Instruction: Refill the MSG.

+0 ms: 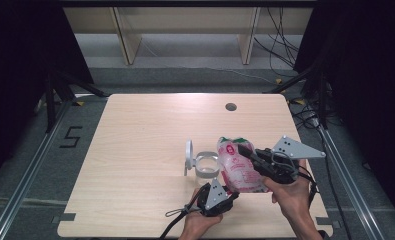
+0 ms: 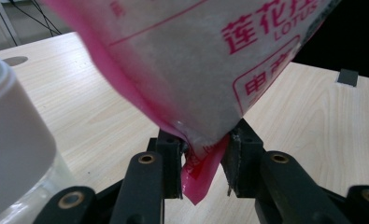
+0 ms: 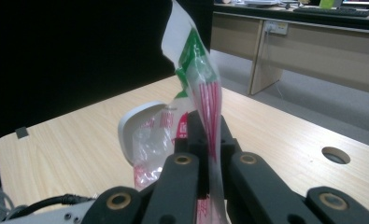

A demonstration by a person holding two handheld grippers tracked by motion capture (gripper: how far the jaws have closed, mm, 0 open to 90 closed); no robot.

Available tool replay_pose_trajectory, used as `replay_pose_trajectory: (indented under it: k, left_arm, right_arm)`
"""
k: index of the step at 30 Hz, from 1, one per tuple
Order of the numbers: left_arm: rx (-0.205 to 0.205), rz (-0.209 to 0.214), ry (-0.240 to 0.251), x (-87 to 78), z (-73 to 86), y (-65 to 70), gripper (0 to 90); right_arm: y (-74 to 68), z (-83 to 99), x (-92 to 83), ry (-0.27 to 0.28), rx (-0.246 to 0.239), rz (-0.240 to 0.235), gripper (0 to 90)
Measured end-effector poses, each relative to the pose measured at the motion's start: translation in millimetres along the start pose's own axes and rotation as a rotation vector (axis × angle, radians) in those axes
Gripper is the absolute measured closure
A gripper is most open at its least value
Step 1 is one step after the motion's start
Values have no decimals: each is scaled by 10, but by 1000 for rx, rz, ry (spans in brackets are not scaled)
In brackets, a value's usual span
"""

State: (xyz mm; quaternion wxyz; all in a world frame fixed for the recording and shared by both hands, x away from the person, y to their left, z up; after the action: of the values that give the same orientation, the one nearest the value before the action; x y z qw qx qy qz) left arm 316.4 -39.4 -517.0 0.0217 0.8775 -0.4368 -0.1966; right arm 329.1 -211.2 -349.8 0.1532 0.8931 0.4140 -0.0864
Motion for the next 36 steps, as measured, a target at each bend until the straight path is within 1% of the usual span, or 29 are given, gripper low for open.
replay_pose_trajectory:
  k: [1, 2, 3, 4, 5, 6, 7, 8, 10, 11, 12, 13, 14, 15, 17, 18, 20, 22, 23, 24, 25, 27, 29, 30, 31, 33, 34, 35, 36]
  left_arm:
    - [-12, -4, -8, -2, -1, 6, 703]
    - [-21, -1, -8, 5, -2, 6, 703]
    - [-23, -2, -7, 10, -3, 6, 704]
    - [-26, 0, 3, 22, -3, 7, 705]
    - [-21, 9, 3, 29, -13, 0, 706]
    - [-29, 6, 10, 36, -16, 7, 708]
    - [-35, -3, 12, 41, -24, 13, 708]
    - [-39, -9, 16, 47, -28, 17, 709]
    - [-50, 2, 20, 76, -31, 12, 710]
    - [-63, 8, 23, 93, -29, 9, 711]
    - [-71, 13, 13, 100, -30, -2, 711]
    - [-80, 22, 17, 116, -26, -8, 712]
    - [-83, 10, 12, 116, -23, 1, 712]
    - [-87, 7, 14, 125, -20, 4, 713]
    - [-97, 27, 24, 149, -20, 1, 715]
    - [-98, 18, 25, 148, -20, 6, 716]
    - [-107, 0, 33, 152, -23, 19, 717]
    - [-109, -4, 37, 161, -23, 23, 719]
    - [-114, 4, 49, 181, -19, 32, 720]
    - [-117, 12, 46, 185, -19, 34, 722]
    - [-120, 11, 46, 185, -18, 38, 722]
    - [-109, 7, 47, 185, -20, 43, 724]
    - [-121, 0, 60, 182, -18, 56, 724]
    - [-115, -5, 60, 177, -20, 56, 724]
    - [-118, -10, 71, 179, -21, 63, 725]
    - [-109, -9, 70, 176, -23, 69, 726]
    - [-107, -12, 69, 179, -20, 69, 726]
    - [-107, -13, 72, 183, -13, 72, 727]
    - [-107, -16, 71, 181, -11, 76, 727]
  right_arm:
    - [-5, 0, 15, -10, 22, -2, 900]
    - [18, 3, 44, 3, 5, -5, 900]
    - [18, 0, 64, 7, 17, -5, 900]
    - [15, -8, 60, -18, 25, 0, 900]
    - [15, -16, 70, -17, 36, -4, 900]
    - [35, -22, 86, -9, 16, -1, 900]
    - [45, -30, 96, -11, 14, -6, 900]
    - [40, -41, 102, -14, 32, 3, 900]
    - [72, -49, 134, -7, 21, 1, 900]
    - [78, -54, 143, -20, 32, -2, 900]
    - [106, -54, 175, -15, 6, 10, 900]
    - [114, -53, 195, -24, 4, 15, 900]
    - [111, -53, 212, -41, 23, 3, 900]
    - [125, -51, 246, -40, 22, -13, 900]
    - [126, -55, 290, -38, 34, -6, 900]
    - [121, -66, 313, -53, 41, -15, 900]
    - [116, -82, 353, -56, 27, -12, 900]
    - [94, -108, 396, -65, 5, -11, 900]
    - [98, -114, 413, -70, -18, -4, 900]
    - [75, -121, 451, -66, -24, 6, 900]
    - [75, -119, 474, -69, -29, -6, 900]
    - [49, -117, 527, -56, -21, -22, 900]
    - [39, -128, 546, -48, -24, -38, 900]
    - [39, -128, 546, -48, -24, -38, 900]
    - [39, -126, 553, -29, -26, -34, 900]
    - [36, -127, 551, -29, -29, -31, 900]
    - [19, -125, 555, -37, -7, -26, 900]
    - [24, -125, 567, -38, -21, -34, 900]
    - [29, -126, 569, -47, -29, -24, 900]
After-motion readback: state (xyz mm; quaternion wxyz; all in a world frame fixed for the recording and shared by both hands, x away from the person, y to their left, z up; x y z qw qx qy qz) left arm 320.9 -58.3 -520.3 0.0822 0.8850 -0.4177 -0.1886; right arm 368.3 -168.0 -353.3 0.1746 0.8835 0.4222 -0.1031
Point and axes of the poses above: each handheld gripper's, and its own axes: x roughly forward along the jaws, z roughly out of its underside, y roughly to its right, the point moved 1 cm from there along x, roughly forward along the jaws, and after that the axes turned 13 degrees about -x, right-handed, at the moved point
